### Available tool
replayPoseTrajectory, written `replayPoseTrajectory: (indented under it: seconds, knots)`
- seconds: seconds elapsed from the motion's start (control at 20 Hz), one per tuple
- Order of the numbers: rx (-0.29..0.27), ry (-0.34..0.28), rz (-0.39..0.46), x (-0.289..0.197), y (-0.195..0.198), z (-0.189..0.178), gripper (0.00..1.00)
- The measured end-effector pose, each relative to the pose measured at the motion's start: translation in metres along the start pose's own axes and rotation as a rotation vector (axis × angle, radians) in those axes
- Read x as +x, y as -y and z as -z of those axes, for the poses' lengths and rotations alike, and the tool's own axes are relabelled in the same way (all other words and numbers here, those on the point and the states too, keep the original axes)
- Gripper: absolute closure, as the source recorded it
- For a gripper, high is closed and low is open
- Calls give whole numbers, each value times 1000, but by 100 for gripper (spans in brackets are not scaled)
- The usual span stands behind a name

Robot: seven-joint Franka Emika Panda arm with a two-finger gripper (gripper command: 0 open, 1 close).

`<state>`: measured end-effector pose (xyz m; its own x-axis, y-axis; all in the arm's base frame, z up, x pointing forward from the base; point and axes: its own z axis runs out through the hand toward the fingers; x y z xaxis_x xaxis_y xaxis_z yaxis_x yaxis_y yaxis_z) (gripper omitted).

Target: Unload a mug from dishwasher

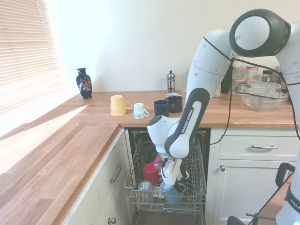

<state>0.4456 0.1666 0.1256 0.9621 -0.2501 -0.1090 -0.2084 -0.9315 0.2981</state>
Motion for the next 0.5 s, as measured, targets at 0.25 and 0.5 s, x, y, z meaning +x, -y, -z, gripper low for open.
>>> replayPoseTrajectory:
  seconds: [0.25,0.5]
  knots:
    - [-7,19,24,6,8,-16,0]
    - [-4,30,34,10,3,-26,0]
